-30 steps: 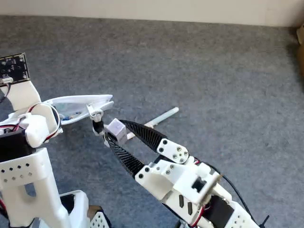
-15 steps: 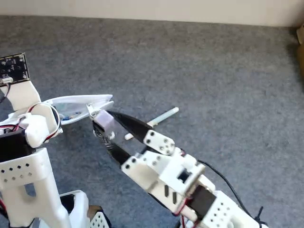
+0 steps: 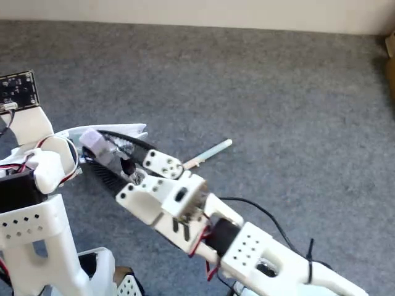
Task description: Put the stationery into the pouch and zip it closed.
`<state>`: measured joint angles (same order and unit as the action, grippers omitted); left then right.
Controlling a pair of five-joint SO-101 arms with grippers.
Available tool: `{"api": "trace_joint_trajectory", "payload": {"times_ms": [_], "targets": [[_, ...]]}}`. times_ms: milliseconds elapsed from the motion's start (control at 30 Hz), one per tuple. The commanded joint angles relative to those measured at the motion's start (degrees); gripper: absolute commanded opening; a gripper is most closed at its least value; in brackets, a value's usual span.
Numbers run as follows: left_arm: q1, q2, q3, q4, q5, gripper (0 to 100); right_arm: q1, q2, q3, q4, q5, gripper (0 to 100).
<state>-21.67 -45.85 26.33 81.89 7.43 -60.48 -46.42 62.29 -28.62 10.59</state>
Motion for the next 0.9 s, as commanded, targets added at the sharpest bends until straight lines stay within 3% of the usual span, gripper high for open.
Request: {"api": "trace_joint_trajectory", "payload": {"times_ms": [0, 467, 867], "targets": [[-0.4, 0.66, 0.22, -0.97, -0.44, 1, -0.57, 4.35, -4.44, -5.76, -0.09, 0.5], [-0.4, 0.66, 0.13, -0.97, -0.44, 1, 4.09, 12.26, -5.49, -16.84, -0.09, 0.5], [-0.4, 0.66, 0.22, -0.97, -0.44, 1, 3.82, 13.05, -4.18, -16.75, -0.44, 0.5]]}}
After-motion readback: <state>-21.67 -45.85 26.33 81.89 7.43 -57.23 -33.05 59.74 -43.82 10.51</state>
